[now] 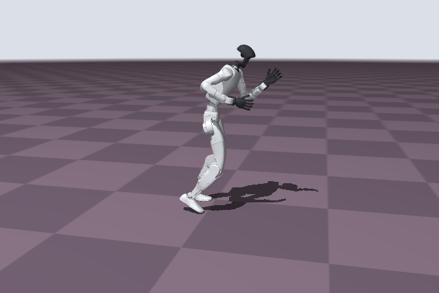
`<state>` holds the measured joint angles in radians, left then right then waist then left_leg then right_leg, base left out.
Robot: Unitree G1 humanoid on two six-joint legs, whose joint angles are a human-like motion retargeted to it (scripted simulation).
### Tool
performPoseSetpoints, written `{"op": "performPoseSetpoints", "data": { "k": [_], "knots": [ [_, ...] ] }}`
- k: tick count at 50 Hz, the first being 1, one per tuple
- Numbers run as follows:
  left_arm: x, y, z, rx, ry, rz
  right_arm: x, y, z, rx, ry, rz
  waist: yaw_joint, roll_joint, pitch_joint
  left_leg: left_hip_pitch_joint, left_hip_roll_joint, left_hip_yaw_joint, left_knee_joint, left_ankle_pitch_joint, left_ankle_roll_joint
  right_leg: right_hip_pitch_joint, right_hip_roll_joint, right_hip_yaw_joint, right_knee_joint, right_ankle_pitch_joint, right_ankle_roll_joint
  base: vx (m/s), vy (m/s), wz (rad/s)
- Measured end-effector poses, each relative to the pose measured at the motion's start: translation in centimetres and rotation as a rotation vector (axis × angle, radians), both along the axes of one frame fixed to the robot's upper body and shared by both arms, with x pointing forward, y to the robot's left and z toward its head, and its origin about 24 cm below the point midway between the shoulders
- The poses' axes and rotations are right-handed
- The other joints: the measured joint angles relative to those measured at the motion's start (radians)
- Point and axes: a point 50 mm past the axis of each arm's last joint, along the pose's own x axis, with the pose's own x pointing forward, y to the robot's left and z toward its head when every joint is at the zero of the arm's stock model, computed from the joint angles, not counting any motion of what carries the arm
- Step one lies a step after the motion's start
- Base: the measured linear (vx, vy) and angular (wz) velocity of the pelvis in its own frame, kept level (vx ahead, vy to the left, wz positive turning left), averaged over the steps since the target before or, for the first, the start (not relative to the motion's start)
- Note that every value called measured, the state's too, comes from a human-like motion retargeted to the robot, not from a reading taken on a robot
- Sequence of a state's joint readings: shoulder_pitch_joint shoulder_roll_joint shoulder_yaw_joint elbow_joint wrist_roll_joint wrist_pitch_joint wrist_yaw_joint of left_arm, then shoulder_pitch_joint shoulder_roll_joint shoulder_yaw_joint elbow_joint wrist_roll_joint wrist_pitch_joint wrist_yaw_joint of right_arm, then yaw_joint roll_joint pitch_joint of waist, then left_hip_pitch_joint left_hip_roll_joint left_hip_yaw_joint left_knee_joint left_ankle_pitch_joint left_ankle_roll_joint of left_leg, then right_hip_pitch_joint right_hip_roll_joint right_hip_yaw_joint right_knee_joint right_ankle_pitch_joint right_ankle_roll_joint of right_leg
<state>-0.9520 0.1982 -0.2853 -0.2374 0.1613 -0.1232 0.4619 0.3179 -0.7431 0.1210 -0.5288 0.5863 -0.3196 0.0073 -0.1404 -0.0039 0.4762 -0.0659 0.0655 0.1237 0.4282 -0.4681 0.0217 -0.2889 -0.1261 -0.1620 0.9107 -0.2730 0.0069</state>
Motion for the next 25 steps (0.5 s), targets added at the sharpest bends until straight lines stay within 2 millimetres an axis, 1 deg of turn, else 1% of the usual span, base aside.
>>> {"op": "performPoseSetpoints", "data": {
  "k": [3,5,6,8,9,10,11,12,13,14,15,16,17,18,19,20,21,22,23,25],
  "knots": [
    [-3.0,-1.2,4.7,0.101,-0.245,0.017,-1.7,-4.3,-0.5,-0.219,0.120,-0.126,-0.139,-0.012,-0.006,0.055,0.004,-0.056,-0.046,0.090,-0.052,-0.051,-0.005,-0.018,-0.388,0.057,0.033,0.96,-0.21,1.15],
    [-4.6,-1.9,6.9,0.167,-0.374,0.073,-2.8,-6.3,-0.4,-0.306,0.174,-0.212,-0.217,-0.044,0.002,0.103,-0.015,-0.091,-0.057,0.133,-0.069,-0.051,-0.041,-0.031,-0.661,0.059,0.066,1.03,-0.32,1.07],
    [-5.1,-2.3,7.5,0.187,-0.423,0.109,-3.4,-7.0,-0.3,-0.317,0.188,-0.255,-0.244,-0.058,0.007,0.132,-0.016,-0.104,-0.056,0.144,-0.075,-0.053,-0.058,-0.053,-0.754,0.033,0.085,1.07,-0.38,0.93],
    [-5.8,-2.6,7.9,0.209,-0.492,0.152,-4.5,-8.0,0.1,-0.315,0.193,-0.332,-0.279,-0.079,0.011,0.182,-0.011,-0.118,-0.040,0.155,-0.083,-0.059,-0.086,-0.120,-0.868,0.012,0.116,1.08,-0.42,0.56],
    [-5.9,-2.5,7.7,0.210,-0.496,0.135,-4.9,-8.2,0.5,-0.299,0.181,-0.358,-0.281,-0.085,0.011,0.197,-0.003,-0.118,-0.009,0.153,-0.085,-0.058,-0.094,-0.156,-0.876,0.041,0.115,1.07,-0.45,0.14],
    [-6.0,-2.4,7.2,0.208,-0.489,0.105,-5.2,-8.2,1.0,-0.281,0.165,-0.379,-0.279,-0.088,0.010,0.208,0.005,-0.115,0.031,0.149,-0.087,-0.056,-0.100,-0.190,-0.867,0.087,0.107,1.06,-0.45,-0.24],
    [-5.7,-1.7,6.4,0.210,-0.450,0.075,-5.1,-7.9,1.3,-0.243,0.134,-0.381,-0.268,-0.086,0.010,0.205,0.018,-0.110,0.102,0.154,-0.081,-0.055,-0.094,-0.194,-0.820,0.118,0.079,1.05,-0.44,-0.55],
    [-5.1,-0.9,5.3,0.208,-0.404,0.057,-4.7,-7.3,1.4,-0.196,0.099,-0.378,-0.257,-0.080,0.011,0.193,0.033,-0.107,0.183,0.168,-0.074,-0.056,-0.082,-0.192,-0.764,0.126,0.050,1.04,-0.41,-0.89],
    [-4.3,0.2,3.8,0.202,-0.341,0.061,-3.9,-6.4,1.2,-0.129,0.055,-0.362,-0.246,-0.067,0.014,0.166,0.054,-0.107,0.282,0.202,-0.063,-0.064,-0.061,-0.177,-0.691,0.087,0.018,1.03,-0.37,-1.02],
    [-3.2,1.4,1.7,0.187,-0.254,0.082,-2.6,-5.0,0.7,-0.044,0.008,-0.341,-0.239,-0.055,0.017,0.128,0.074,-0.109,0.387,0.247,-0.048,-0.073,-0.040,-0.167,-0.614,0.037,-0.010,1.01,-0.32,-1.11],
    [-2.2,2.7,-0.7,0.167,-0.156,0.114,-1.0,-3.1,0.3,0.046,-0.040,-0.306,-0.235,-0.044,0.022,0.084,0.094,-0.110,0.495,0.296,-0.032,-0.083,-0.020,-0.158,-0.534,-0.018,-0.036,0.99,-0.28,-1.03],
    [-0.8,3.8,-3.8,0.129,-0.001,0.120,0.9,-0.9,0.0,0.135,-0.077,-0.271,-0.227,-0.041,0.026,0.038,0.109,-0.103,0.591,0.309,-0.003,-0.080,-0.011,-0.157,-0.475,-0.049,-0.047,0.97,-0.25,-0.94],
    [0.1,5.0,-7.1,0.085,0.163,0.116,2.6,1.3,0.2,0.206,-0.114,-0.227,-0.214,-0.040,0.030,-0.006,0.122,-0.095,0.679,0.305,0.029,-0.072,-0.004,-0.154,-0.424,-0.075,-0.053,0.95,-0.22,-0.83],
    [0.7,6.0,-10.6,0.030,0.343,0.082,4.0,3.2,0.9,0.256,-0.152,-0.185,-0.189,-0.040,0.031,-0.048,0.127,-0.084,0.753,0.266,0.066,-0.057,0.000,-0.148,-0.389,-0.093,-0.049,0.94,-0.19,-0.86],
    [0.5,7.0,-13.6,-0.018,0.496,0.045,5.1,4.8,2.4,0.294,-0.211,-0.145,-0.148,-0.039,0.029,-0.087,0.123,-0.071,0.805,0.216,0.099,-0.039,0.003,-0.136,-0.363,-0.106,-0.043,0.93,-0.16,-0.92],
    [-0.1,8.0,-16.4,-0.066,0.632,0.007,5.9,6.1,4.2,0.327,-0.279,-0.104,-0.100,-0.038,0.026,-0.125,0.114,-0.059,0.846,0.161,0.130,-0.021,0.007,-0.122,-0.342,-0.115,-0.036,0.92,-0.12,-1.12],
    [-1.2,9.0,-18.3,-0.058,0.710,-0.002,6.0,7.0,6.3,0.371,-0.368,-0.057,-0.028,-0.037,0.021,-0.154,0.100,-0.036,0.850,0.120,0.150,-0.001,0.010,-0.102,-0.331,-0.113,-0.033,0.91,-0.08,-1.26],
    [-2.4,9.8,-19.9,-0.035,0.779,-0.002,5.8,8.0,8.4,0.417,-0.454,-0.005,0.046,-0.038,0.015,-0.181,0.085,-0.011,0.841,0.083,0.167,0.021,0.011,-0.081,-0.322,-0.108,-0.029,0.91,-0.03,-1.38],
    [-3.6,10.6,-21.0,0.024,0.829,0.014,5.3,8.9,10.4,0.466,-0.537,0.051,0.126,-0.042,0.006,-0.203,0.069,0.019,0.807,0.052,0.177,0.044,0.009,-0.060,-0.321,-0.096,-0.023,0.92,0.01,-1.30],
    [-5.6,12.2,-22.8,0.156,0.945,0.040,4.1,10.5,13.5,0.528,-0.671,0.143,0.272,-0.060,-0.025,-0.249,0.028,0.071,0.684,0.006,0.180,0.091,-0.004,-0.018,-0.336,-0.063,0.004,0.94,0.06,-1.00]
  ]
}}
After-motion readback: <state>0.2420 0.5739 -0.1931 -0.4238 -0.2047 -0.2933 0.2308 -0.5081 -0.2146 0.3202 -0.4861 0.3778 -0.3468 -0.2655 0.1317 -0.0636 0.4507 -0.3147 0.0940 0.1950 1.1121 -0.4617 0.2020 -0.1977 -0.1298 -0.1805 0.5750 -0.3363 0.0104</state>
